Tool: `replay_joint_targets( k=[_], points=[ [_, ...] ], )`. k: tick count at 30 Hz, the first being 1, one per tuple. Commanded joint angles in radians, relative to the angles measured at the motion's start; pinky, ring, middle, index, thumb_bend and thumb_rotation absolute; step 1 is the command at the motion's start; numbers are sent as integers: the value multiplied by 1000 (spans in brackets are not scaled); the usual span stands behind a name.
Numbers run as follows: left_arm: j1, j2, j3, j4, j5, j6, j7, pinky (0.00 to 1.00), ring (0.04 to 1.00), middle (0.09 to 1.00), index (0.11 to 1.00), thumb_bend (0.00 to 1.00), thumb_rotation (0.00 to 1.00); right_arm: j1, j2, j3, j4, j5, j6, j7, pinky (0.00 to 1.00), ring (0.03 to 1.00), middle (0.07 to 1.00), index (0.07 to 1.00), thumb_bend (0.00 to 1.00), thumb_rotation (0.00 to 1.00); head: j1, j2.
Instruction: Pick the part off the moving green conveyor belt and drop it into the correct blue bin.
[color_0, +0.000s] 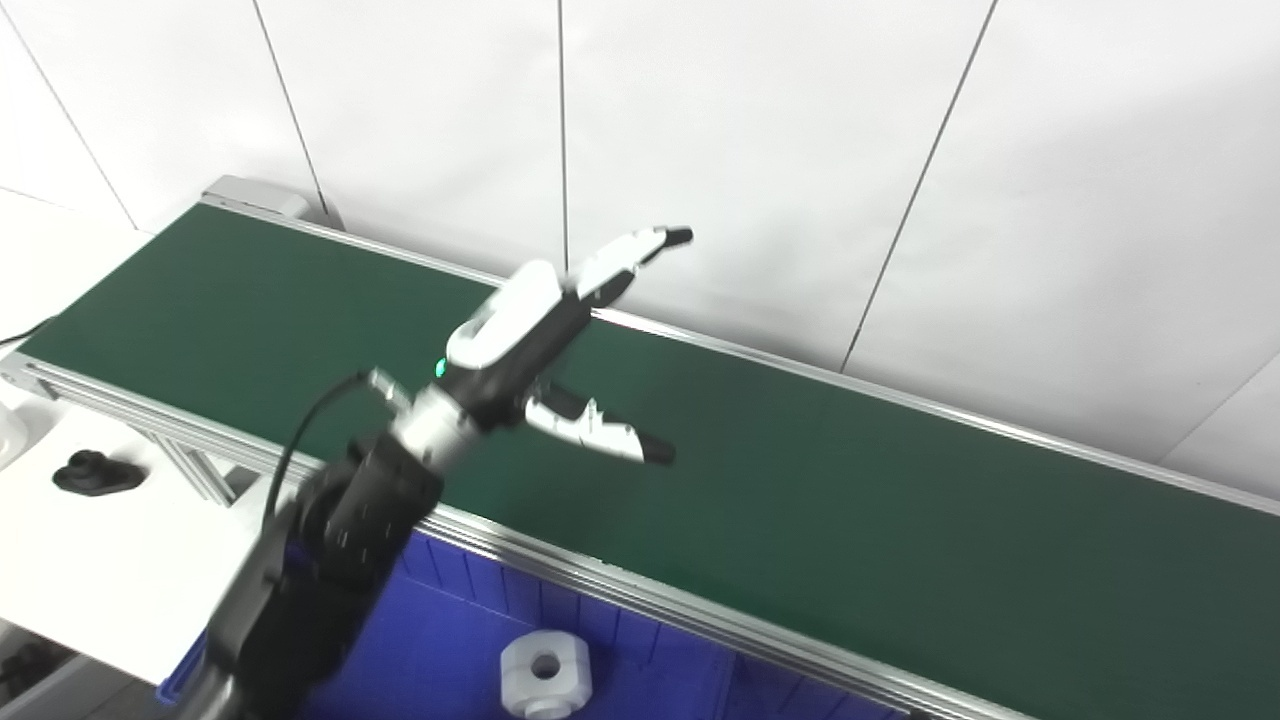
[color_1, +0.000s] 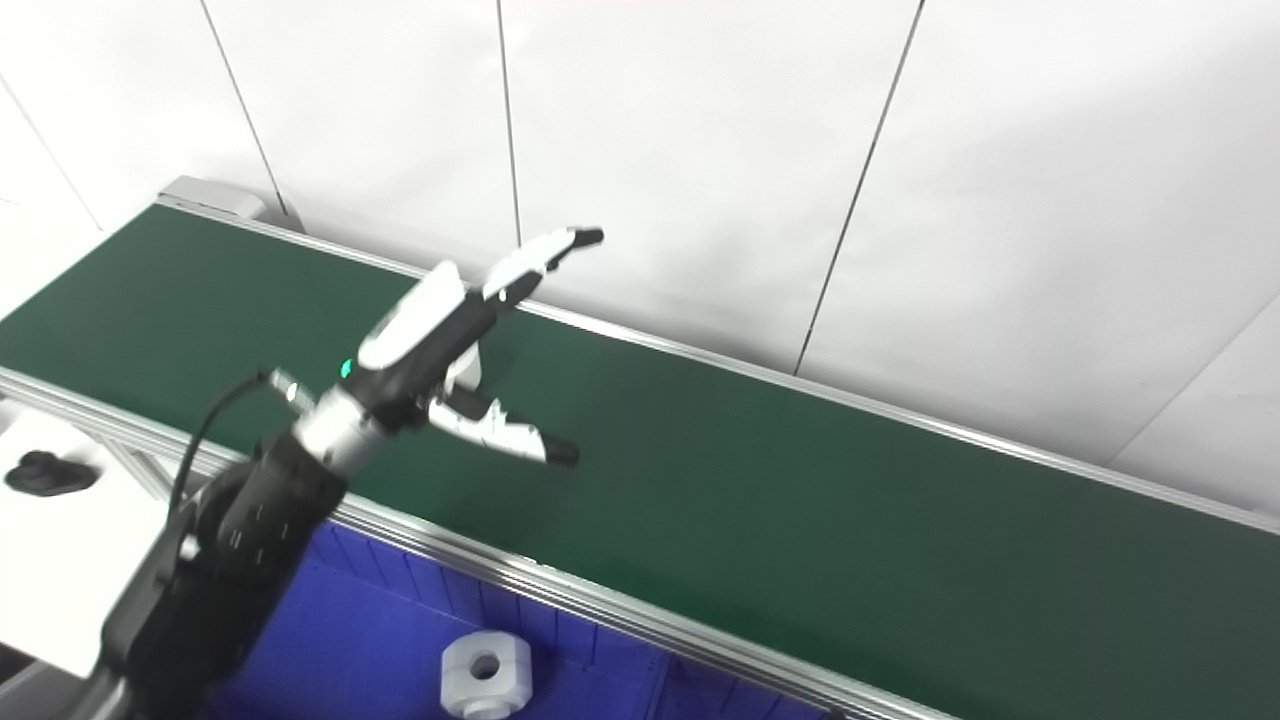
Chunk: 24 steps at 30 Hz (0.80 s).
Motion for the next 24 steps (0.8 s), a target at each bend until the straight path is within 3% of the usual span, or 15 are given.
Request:
replay_joint_targets(
  k=[1,3,6,12,20,24],
  points=[
    [-93,50,-23,49,101,-56,30,843,944,954,937,939,415,5,2,5,-35,4,3,12,1000,1000,1000,1000,895,1000,1,-1],
    [-147,89,-53,113,185,-66,24,900,944,952,937,958,398,4,1,7,-36,11,9,16,1000,1000,1000,1000,897,1000,-1,1],
    [-210,130,-98,194,272,-61,11,901,932,934,933,991,337,3,3,9,-36,10,11,17,1000,1000,1000,1000,879,1000,-6,4],
    [-318,171,-201,373,383,-62,-26,900,937,932,934,1000,279,9,11,7,-46,-26,19,7,1000,981,995,1000,860,1000,-14,8],
    [-403,185,-253,582,362,-84,-57,906,942,929,926,1000,225,11,13,16,-42,-32,6,11,1000,976,997,1000,848,1000,-23,9],
    [-432,197,-262,637,343,-60,-118,925,964,948,934,1000,204,16,16,20,-50,-37,14,10,1000,972,999,1000,862,1000,-26,12]
  ],
)
